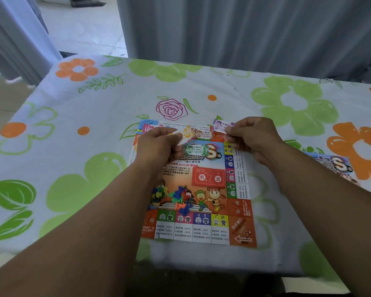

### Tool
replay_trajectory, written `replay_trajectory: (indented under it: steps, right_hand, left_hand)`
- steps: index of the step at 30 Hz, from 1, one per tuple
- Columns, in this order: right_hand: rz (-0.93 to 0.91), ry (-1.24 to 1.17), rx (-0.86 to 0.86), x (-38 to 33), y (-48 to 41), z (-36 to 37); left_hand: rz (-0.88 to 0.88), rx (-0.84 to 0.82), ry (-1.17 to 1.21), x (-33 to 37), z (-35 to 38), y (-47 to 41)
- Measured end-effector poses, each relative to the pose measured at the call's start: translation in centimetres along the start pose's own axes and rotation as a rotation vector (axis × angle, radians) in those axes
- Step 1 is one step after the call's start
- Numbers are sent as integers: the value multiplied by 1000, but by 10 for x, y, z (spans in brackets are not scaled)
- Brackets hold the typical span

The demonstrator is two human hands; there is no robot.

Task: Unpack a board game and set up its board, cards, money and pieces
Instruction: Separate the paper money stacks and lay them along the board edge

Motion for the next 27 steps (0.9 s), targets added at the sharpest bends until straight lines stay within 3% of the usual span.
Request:
replay_trajectory:
  steps: [17,27]
  right_hand:
    - [-17,159,-287,-4,26,99]
    - [-56,408,-178,5,21,118]
  left_hand:
    - [-51,161,46,11,-68,7]
    - [-86,146,18,10,-78,4]
Point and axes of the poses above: each hand's wrist, its own y-axis away from the middle knuckle, its own z-axis out of the palm, x = y × z, the point moved 6 cm from there along -y, towards the middle knuckle, and after that the axes turned 1 degree about -y, right-handed, at the moved point
